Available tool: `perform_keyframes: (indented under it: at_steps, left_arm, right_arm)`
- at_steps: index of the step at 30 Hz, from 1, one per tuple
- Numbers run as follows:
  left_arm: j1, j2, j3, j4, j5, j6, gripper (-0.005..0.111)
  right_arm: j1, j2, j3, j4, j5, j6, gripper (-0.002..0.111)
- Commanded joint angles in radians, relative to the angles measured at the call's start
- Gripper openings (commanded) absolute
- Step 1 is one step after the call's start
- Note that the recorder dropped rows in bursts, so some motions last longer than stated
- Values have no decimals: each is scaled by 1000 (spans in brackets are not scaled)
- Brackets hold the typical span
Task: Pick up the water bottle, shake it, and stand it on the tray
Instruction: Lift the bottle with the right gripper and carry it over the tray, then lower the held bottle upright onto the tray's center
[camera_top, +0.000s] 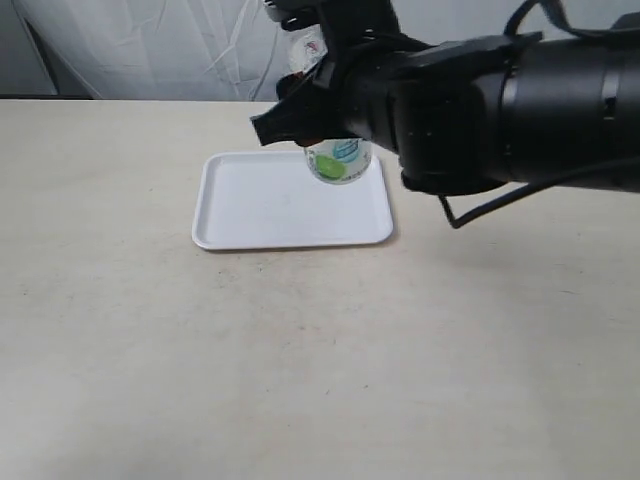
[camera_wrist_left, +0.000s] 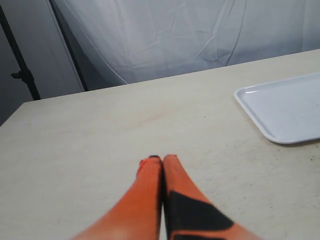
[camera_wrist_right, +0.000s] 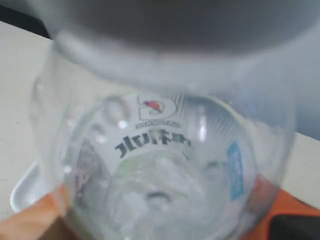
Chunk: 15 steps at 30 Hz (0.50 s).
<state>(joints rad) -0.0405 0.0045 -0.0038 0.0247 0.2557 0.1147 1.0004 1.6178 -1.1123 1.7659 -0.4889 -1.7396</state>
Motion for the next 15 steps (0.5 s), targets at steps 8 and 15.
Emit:
perform_keyframes:
  at_steps: [8, 15]
  left_arm:
    - [0, -5, 4, -6, -9, -1, 0]
    - [0, -5, 4, -6, -9, -1, 0]
  right_arm:
    - [-189, -82, 10, -22, 537, 201, -1]
    - [-232, 0, 132, -56, 564, 259, -1]
